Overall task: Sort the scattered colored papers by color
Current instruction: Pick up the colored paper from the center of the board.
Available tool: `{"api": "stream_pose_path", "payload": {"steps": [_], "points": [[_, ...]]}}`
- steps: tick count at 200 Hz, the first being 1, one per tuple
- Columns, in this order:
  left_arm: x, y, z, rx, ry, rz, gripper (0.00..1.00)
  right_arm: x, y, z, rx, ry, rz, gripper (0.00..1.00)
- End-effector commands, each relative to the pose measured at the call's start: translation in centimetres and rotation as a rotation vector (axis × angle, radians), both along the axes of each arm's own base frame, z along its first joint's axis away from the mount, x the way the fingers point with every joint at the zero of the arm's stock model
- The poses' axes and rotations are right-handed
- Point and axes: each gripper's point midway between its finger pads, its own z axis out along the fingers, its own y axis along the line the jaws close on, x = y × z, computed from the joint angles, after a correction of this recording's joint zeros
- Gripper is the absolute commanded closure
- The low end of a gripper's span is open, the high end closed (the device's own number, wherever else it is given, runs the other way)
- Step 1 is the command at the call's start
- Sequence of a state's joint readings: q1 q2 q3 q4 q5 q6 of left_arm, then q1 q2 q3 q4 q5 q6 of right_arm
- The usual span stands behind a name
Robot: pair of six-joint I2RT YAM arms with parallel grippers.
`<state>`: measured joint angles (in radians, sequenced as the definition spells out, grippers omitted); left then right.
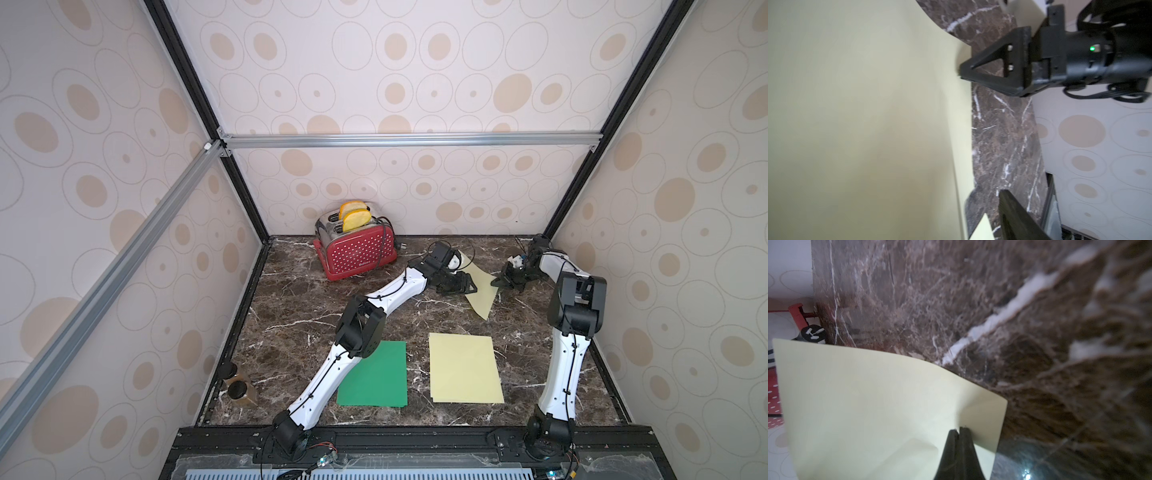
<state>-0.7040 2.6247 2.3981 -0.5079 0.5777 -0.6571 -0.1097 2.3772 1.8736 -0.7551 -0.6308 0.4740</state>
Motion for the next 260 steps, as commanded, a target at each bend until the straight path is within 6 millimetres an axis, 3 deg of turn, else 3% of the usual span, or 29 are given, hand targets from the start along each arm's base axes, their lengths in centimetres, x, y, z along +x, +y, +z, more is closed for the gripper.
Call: {"api": "stream_pose_path", "payload": {"steps": [1, 21, 60, 84, 119, 145, 167, 186, 195, 206, 213, 231, 260], "points": [[1.8, 2.7, -1.2, 0.119, -0.071, 0.019, 0.37, -2.5, -0.7, -3.3, -0.046, 0.132, -0.014, 0.96], [2.5, 3.6, -1.9, 0.154, -0.078, 0.04, 0.42, -2.4, -0.6, -3.2, -0.044, 0.127, -0.014, 0.97], [3.3, 4.0, -4.2, 0.186, -0.069, 0.073, 0.68, -2.3, -0.6, -3.1, -0.041, 0.124, -0.013, 0.97], [3.5, 3.8, -4.9, 0.178, -0.062, 0.091, 1.0, -2.3, -0.6, -3.1, -0.041, 0.125, -0.012, 0.96], [4.1, 3.5, -3.1, 0.148, -0.091, 0.111, 1.0, -1.5, -0.3, -2.1, -0.016, 0.092, -0.019, 0.96], [4.4, 2.6, 1.9, 0.056, -0.14, 0.109, 1.0, 0.5, -0.1, 2.9, -0.012, -0.017, -0.018, 0.92], [3.7, 2.5, 7.6, -0.024, -0.177, 0.091, 1.0, 1.2, -0.5, 9.4, -0.047, -0.096, -0.002, 0.84], [2.1, 3.3, 11.0, -0.083, -0.161, 0.064, 1.0, 0.5, -0.8, 15.1, -0.082, -0.162, 0.002, 0.75], [1.3, 4.1, 11.5, -0.082, -0.154, 0.06, 1.0, -0.3, -0.7, 17.5, -0.096, -0.19, 0.008, 0.67], [0.1, 5.0, 13.1, -0.112, -0.171, 0.057, 1.0, -1.7, -0.6, 19.9, -0.113, -0.211, 0.01, 0.47], [-0.8, 5.5, 14.1, -0.148, -0.182, 0.061, 1.0, -2.9, -0.4, 21.5, -0.119, -0.233, 0.016, 0.44], [-3.4, 6.8, 16.9, -0.271, -0.149, 0.063, 1.0, -6.3, 0.0, 23.4, -0.136, -0.253, 0.032, 0.43], [-7.7, 7.8, 16.5, -0.412, 0.004, 0.056, 1.0, -11.5, -0.1, 24.0, -0.177, -0.283, 0.023, 0.44]]}}
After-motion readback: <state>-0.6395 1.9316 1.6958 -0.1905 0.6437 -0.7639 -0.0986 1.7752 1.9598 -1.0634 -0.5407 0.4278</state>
